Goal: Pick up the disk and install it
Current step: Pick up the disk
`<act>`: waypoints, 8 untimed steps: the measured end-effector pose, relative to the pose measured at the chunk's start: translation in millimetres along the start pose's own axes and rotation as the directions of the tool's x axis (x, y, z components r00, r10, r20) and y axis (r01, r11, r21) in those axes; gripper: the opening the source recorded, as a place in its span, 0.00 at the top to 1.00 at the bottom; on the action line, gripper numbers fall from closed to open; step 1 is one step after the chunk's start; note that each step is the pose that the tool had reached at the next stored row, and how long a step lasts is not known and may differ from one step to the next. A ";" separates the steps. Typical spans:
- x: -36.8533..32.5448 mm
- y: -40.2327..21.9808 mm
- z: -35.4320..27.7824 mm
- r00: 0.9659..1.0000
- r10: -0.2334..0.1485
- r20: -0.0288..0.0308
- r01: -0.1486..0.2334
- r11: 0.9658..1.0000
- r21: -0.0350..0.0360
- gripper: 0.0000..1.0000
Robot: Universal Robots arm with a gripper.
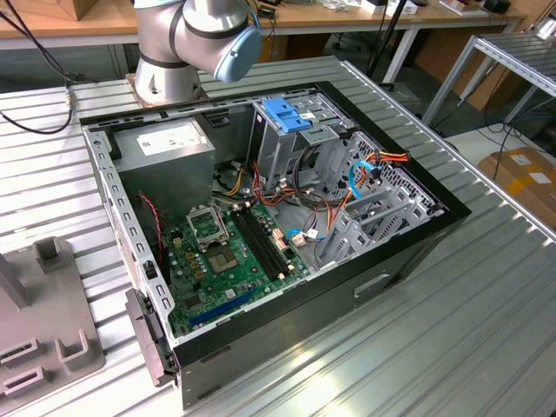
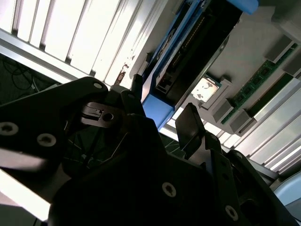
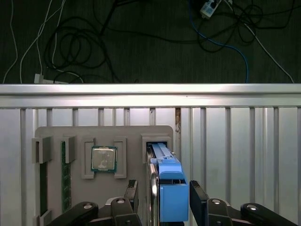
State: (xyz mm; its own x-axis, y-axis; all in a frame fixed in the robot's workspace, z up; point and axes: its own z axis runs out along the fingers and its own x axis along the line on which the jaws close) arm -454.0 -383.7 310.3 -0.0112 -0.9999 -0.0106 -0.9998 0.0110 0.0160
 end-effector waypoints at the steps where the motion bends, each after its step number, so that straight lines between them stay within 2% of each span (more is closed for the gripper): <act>1: 0.0 0.0 0.0 1.000 0.000 0.000 0.000 1.000 0.000 0.45; 8: 0.0 0.0 0.1 1.000 0.000 0.000 0.000 1.000 0.000 0.46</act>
State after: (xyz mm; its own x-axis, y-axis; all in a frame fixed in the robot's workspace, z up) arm -454.0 -383.7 310.2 -0.0112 -0.9999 -0.0106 -0.9998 0.0110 0.0159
